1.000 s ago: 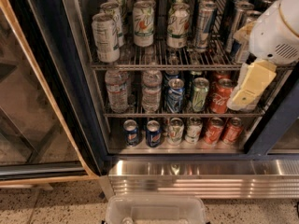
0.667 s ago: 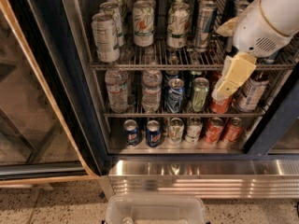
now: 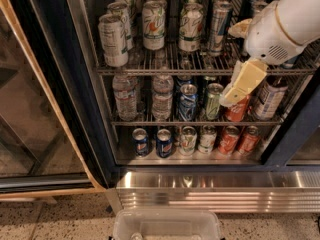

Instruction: Pick 7up can from top shelf of fridge

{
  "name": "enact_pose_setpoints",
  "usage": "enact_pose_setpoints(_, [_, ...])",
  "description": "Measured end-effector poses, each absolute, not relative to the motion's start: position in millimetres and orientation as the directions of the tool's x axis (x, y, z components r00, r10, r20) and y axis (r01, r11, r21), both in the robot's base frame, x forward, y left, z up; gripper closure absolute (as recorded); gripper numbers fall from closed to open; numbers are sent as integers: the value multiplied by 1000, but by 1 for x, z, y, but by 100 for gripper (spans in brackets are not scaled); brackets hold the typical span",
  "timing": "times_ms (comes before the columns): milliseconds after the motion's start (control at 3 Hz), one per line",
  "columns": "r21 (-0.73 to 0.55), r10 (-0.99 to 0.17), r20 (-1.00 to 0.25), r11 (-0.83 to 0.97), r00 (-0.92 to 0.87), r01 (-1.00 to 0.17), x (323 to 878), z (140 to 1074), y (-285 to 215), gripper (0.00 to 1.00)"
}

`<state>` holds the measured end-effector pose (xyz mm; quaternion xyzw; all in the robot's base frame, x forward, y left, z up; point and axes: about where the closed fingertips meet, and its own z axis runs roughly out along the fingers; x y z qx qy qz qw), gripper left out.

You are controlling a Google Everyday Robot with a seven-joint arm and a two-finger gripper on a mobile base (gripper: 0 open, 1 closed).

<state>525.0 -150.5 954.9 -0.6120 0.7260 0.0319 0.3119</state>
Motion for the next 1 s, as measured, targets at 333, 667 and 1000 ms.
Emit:
enact_pose_setpoints(333, [-373,-802,-597,263,13,-890,517,947,-117,0])
enact_pose_setpoints(667, [-426,-743,-667,313,61,-849,520,949,-79,0])
enact_pose_setpoints(1000, [-502,-683,-716,359,145,-787,551,976,-53,0])
